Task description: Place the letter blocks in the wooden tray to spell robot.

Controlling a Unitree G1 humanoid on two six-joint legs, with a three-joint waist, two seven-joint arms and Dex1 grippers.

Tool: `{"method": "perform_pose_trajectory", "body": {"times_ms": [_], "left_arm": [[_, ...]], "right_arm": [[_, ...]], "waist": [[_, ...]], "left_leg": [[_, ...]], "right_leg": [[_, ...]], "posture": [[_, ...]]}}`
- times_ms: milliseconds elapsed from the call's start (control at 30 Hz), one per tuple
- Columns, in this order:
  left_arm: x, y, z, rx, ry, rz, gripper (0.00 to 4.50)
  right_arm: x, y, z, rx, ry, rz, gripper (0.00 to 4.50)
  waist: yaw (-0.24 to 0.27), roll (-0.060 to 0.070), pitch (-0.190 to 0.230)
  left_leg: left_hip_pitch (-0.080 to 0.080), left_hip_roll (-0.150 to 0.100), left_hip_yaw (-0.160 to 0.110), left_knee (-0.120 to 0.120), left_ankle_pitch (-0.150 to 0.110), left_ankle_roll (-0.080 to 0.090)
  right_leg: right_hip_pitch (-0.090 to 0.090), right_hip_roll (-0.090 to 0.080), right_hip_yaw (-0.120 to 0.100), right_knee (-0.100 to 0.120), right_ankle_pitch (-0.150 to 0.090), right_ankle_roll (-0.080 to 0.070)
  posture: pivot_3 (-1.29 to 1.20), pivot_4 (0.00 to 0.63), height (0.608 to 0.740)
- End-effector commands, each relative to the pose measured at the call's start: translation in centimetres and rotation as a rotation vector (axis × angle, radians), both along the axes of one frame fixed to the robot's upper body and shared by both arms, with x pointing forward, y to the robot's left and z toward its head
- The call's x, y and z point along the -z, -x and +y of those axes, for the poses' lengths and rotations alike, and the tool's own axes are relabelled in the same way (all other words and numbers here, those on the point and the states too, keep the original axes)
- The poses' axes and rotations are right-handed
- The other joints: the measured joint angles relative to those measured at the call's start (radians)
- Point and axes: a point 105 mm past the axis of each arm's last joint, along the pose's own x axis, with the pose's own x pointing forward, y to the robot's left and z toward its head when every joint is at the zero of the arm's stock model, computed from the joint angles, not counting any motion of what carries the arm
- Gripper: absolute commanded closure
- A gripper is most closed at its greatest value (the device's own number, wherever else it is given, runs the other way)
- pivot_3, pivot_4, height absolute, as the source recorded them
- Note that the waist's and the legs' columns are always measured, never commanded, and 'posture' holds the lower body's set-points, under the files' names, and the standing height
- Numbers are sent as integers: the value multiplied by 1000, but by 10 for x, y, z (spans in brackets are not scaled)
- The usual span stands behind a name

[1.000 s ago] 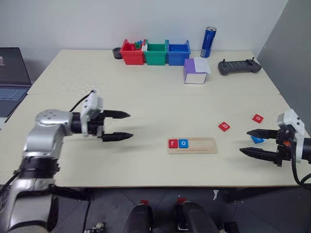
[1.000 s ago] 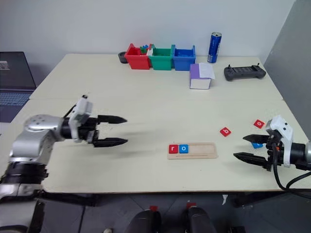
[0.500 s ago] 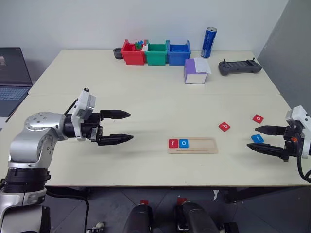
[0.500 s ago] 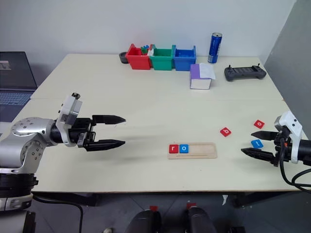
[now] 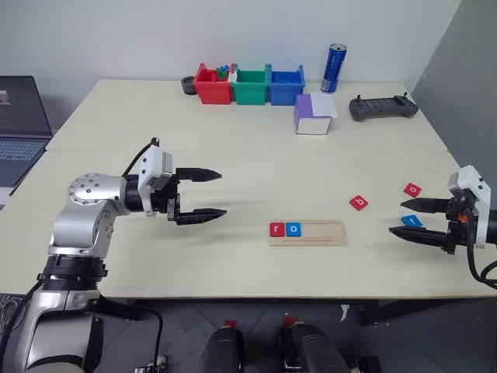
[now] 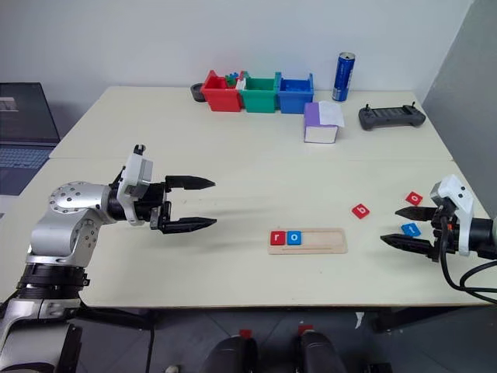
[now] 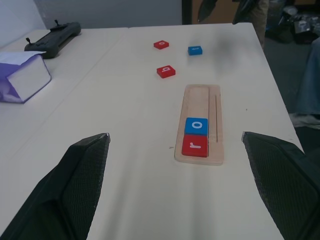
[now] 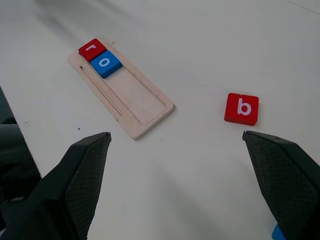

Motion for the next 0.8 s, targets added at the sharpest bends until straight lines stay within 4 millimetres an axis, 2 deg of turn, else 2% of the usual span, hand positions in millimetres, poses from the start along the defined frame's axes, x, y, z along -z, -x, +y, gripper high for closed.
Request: {"method": "perform_pose_trajectory", "body": {"times_ms": [33,800], "left_arm": [[-7,-3,0,33,-13,-46,21],[-8,-5,-5,87,15,-56,21]], "right_arm": [[-8,-1,2,-25,12,-30,0],[-11,-1,11,-51,-9,-41,0]], "waist": [[0,0,0],[-1,0,0]], "left_leg": [[0,0,0,0,0,0],[0,0,0,0,0,0]], "right_leg": [[0,0,0,0,0,0],[0,0,0,0,0,0]], "posture": [[0,150,740],[0,150,740]]}}
